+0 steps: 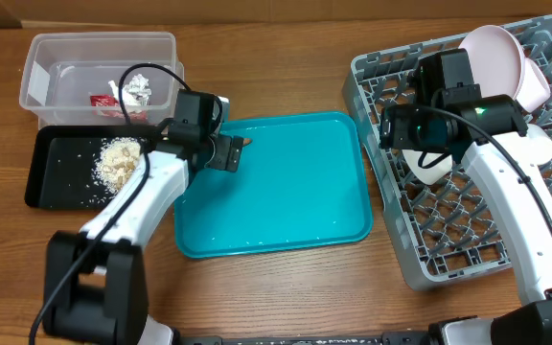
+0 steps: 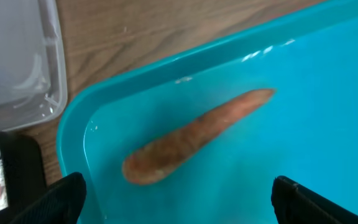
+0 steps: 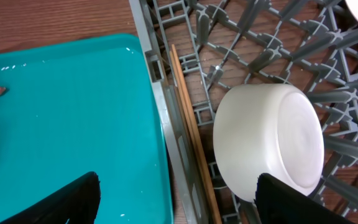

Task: Sort waste into correct bins and load items into the dishwasher
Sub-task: 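Release the black tray and reach the left gripper to the carrot, then close the left gripper on the carrot on the blue tray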

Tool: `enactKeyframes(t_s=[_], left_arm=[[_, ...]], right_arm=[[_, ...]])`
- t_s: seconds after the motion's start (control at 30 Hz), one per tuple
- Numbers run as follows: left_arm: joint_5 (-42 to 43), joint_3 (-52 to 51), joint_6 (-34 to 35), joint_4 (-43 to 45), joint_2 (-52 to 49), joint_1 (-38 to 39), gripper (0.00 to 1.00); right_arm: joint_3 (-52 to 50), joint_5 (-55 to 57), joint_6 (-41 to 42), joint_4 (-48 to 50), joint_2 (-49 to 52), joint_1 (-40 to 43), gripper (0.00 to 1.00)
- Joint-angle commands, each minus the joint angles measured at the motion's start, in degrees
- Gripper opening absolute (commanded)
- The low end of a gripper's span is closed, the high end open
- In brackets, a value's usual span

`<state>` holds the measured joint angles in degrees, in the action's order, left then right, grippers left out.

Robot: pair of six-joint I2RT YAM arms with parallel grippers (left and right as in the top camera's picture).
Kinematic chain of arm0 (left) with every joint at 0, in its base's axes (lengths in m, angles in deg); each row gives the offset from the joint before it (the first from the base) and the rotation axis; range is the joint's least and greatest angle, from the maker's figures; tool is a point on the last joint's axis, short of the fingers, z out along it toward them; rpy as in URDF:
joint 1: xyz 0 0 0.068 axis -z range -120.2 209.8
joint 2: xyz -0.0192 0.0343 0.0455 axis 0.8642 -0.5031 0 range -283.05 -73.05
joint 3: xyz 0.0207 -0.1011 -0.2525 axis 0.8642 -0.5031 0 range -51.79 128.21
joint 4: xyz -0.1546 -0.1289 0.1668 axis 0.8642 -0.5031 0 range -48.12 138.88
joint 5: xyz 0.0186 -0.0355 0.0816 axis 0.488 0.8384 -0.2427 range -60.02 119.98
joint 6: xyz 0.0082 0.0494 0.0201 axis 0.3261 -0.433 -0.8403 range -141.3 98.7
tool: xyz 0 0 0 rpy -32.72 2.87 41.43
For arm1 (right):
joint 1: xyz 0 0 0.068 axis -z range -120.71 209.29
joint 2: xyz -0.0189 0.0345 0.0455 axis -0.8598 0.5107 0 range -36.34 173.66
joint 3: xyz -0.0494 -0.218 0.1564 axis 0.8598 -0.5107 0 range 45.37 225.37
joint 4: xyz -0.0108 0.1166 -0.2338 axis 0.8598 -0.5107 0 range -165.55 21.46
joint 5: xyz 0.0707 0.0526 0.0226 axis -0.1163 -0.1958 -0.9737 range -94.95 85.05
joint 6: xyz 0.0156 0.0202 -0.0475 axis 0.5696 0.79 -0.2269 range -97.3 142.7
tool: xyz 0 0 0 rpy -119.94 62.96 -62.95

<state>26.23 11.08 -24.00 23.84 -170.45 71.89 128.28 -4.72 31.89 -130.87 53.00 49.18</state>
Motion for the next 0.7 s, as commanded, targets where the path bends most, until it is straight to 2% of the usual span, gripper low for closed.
enactKeyframes(t_s=[0.0,0.1,0.27,0.53,0.63,0.67], left_arm=[[-2.21,0.79,-4.83,2.21,-3.67,-0.55,0.97],[-2.23,0.79,-7.13,4.57,-5.44,-0.55,0.97],[-1.33,0.79,-7.21,7.82,-8.00,-0.55,0.99],[1.92,0.76,-7.17,6.82,-11.08,-0.50,0.97],[4.66,0.76,-7.13,5.64,-11.08,-0.48,0.87],[5.14,0.76,-7.13,4.98,-11.08,-0.48,0.81]], right_arm=[[0.74,-0.37,-0.44,0.15,0.09,0.11,0.82],[0.74,-0.37,-0.46,0.15,0.09,0.11,0.82],[0.74,-0.37,-0.46,0.09,0.09,0.11,0.82],[0.74,-0.37,-0.46,0.04,0.09,0.11,0.82],[0.74,-0.35,-0.46,0.02,0.11,0.11,0.82],[0.74,-0.37,-0.46,0.02,0.09,0.11,0.82]])
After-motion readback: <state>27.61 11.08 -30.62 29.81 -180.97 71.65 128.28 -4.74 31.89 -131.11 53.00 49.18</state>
